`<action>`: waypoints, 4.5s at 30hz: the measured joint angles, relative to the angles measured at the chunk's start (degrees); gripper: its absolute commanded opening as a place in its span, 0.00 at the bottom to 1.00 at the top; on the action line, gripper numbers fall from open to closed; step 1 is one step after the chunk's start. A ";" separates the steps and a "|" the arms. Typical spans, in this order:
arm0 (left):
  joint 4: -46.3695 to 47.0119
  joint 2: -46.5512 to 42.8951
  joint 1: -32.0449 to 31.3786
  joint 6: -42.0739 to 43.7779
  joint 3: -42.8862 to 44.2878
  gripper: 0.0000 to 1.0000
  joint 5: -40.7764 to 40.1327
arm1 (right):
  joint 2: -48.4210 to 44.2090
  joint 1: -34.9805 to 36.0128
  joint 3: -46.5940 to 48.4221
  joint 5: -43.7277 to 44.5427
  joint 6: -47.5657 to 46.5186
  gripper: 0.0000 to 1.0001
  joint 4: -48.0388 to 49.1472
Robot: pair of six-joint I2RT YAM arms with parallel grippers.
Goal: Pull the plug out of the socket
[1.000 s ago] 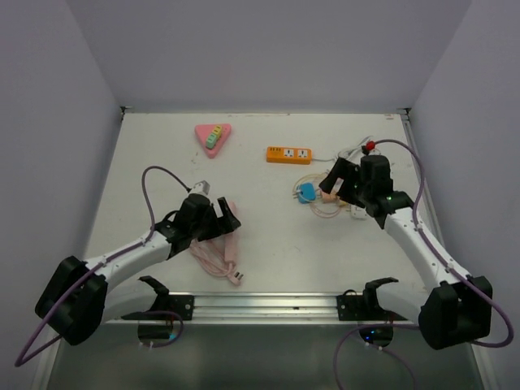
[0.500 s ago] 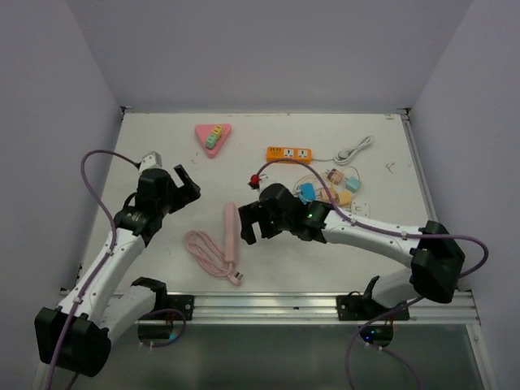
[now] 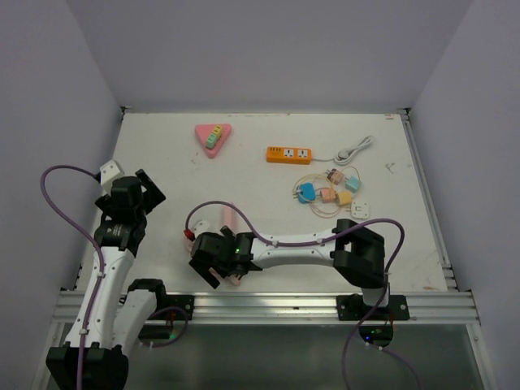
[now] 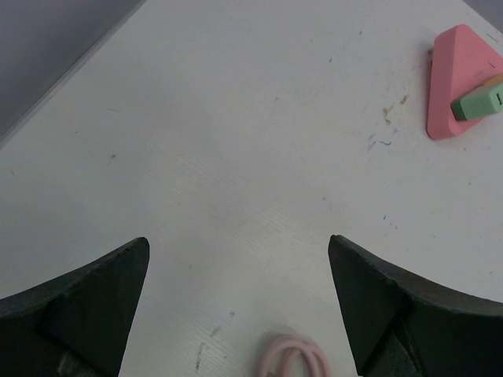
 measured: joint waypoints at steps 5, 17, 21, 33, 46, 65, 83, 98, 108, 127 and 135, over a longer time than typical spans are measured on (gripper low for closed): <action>-0.07 -0.11 0.00 -0.02 -0.15 1.00 -1.79 | 6.60 1.05 4.46 4.70 -0.50 0.91 -4.48; 0.07 0.26 0.00 0.00 -0.15 1.00 -1.81 | 5.31 -6.29 1.95 8.81 -4.59 0.35 -3.28; 0.11 0.72 0.00 0.02 -0.15 1.00 -1.64 | 4.15 -15.78 0.11 7.61 -8.70 0.24 -0.55; 0.17 1.49 0.00 0.85 -0.17 0.99 -0.46 | 9.94 -37.73 7.98 4.07 -18.36 0.29 2.58; 3.02 4.15 0.00 3.85 -2.12 1.00 9.07 | 15.02 -42.58 19.54 -3.28 -19.17 0.85 2.25; 17.73 27.76 0.00 0.55 8.59 1.00 25.22 | -30.67 -42.51 -3.78 -17.97 -6.97 0.99 6.05; 41.59 67.82 2.62 -3.93 32.68 0.98 38.38 | -50.45 -42.51 -24.61 -29.92 -3.39 0.95 11.58; 56.19 83.49 2.89 -14.12 36.96 0.74 42.18 | -48.28 -42.51 -24.61 -30.91 -3.67 0.93 12.26; 66.45 88.02 3.28 -21.27 37.18 0.70 44.13 | -46.73 -42.51 -24.41 -30.91 -3.69 0.93 12.22; 77.22 93.31 3.23 -27.39 38.05 0.24 48.02 | -45.05 -42.51 -24.30 -30.91 -3.91 0.91 12.22; 80.39 84.70 3.23 -27.02 23.50 0.10 49.31 | -44.11 -42.51 -25.31 -31.85 -3.10 0.89 13.79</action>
